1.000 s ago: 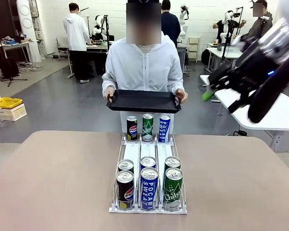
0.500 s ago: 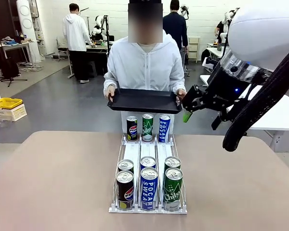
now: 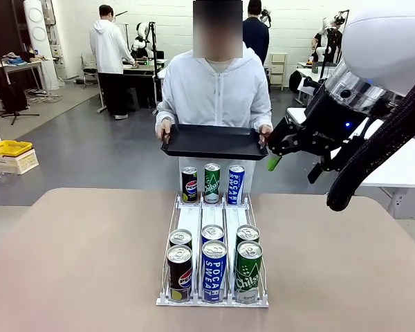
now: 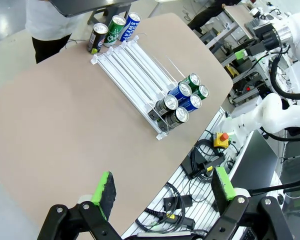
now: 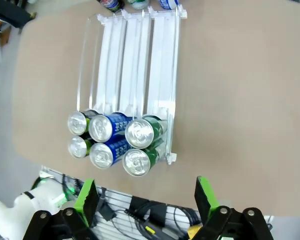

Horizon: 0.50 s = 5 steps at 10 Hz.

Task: Retrieve and hand over the desired beverage to the person.
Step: Pick up a can of the same type that the person held from the Automatic Can Dispenser.

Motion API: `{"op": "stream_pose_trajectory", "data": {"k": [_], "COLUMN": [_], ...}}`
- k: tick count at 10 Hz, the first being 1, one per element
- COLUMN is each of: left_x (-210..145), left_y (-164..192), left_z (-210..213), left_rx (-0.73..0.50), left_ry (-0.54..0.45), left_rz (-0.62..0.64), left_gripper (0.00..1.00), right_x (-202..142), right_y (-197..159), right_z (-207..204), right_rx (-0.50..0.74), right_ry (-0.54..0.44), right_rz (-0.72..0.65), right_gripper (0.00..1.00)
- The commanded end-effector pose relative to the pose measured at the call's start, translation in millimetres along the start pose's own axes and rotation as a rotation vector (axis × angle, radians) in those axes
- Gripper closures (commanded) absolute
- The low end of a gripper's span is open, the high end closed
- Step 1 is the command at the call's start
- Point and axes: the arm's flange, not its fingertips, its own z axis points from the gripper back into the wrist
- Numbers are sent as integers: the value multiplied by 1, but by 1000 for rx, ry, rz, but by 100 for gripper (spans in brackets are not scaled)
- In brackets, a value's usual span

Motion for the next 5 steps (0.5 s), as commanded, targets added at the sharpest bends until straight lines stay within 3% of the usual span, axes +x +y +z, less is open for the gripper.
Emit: {"op": "stream_pose_trajectory", "data": {"k": [1, 5], "left_x": [1, 1], "left_y": [1, 1], "left_z": [3, 3], "left_rx": [-18, -18], "left_ry": [-9, -9], "left_rz": [-21, -21], "left_gripper": [0, 0], "right_x": [-22, -47], "right_y": [28, 62], "right_z": [-42, -95], "right_rx": [-112, -245], "right_ry": [49, 181], "right_rz": [-5, -43], "right_gripper": [0, 0]}}
